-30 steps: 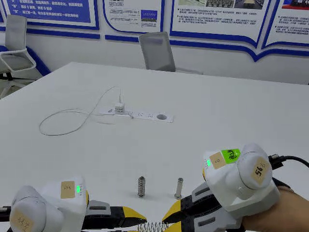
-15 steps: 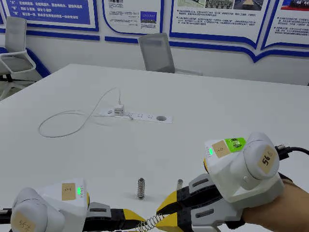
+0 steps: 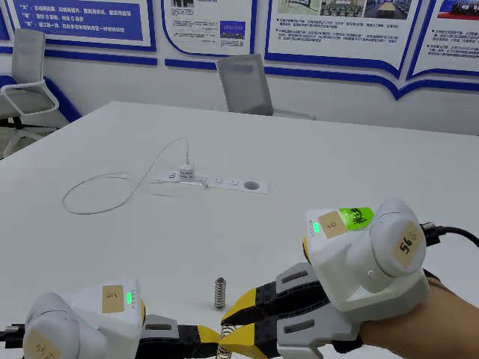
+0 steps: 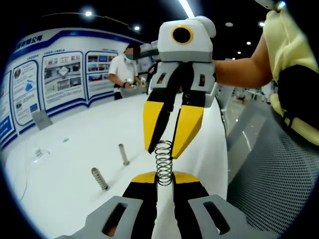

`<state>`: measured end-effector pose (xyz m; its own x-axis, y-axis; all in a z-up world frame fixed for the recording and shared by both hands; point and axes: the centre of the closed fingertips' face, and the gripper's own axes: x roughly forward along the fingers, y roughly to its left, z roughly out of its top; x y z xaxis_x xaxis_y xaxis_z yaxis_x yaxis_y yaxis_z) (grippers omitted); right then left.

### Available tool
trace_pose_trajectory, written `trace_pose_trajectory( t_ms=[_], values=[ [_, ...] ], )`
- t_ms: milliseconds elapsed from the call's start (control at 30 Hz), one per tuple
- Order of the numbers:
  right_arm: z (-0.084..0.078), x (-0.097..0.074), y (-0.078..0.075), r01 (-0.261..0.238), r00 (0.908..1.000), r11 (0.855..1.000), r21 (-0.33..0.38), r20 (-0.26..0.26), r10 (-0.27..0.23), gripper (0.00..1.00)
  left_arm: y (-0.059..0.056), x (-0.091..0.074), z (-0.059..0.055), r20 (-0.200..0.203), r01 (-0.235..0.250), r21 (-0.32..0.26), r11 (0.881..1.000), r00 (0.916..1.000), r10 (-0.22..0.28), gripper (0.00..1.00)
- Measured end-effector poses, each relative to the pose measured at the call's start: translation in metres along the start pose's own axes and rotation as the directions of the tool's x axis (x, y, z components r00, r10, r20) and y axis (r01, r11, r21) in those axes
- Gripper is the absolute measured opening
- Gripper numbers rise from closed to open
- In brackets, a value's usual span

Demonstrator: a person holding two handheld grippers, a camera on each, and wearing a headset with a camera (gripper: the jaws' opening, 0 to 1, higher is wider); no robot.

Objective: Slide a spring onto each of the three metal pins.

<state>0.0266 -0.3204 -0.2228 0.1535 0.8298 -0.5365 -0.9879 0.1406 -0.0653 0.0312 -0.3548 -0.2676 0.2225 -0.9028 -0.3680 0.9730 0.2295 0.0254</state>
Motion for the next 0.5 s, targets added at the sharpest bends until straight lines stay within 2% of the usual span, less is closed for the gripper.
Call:
trace_pose_trajectory(
  t_ms=[500],
  values=[
    [-0.0028, 0.0014, -0.0046, 0.018, 0.9998, 0.999, 0.032, -0.002, -0.018, 0.15, 0.0045, -0.002, 0.0003, 0.019, -0.013, -0.028, 1.0, 0.9997, 0.013, 0.11]
  ],
)
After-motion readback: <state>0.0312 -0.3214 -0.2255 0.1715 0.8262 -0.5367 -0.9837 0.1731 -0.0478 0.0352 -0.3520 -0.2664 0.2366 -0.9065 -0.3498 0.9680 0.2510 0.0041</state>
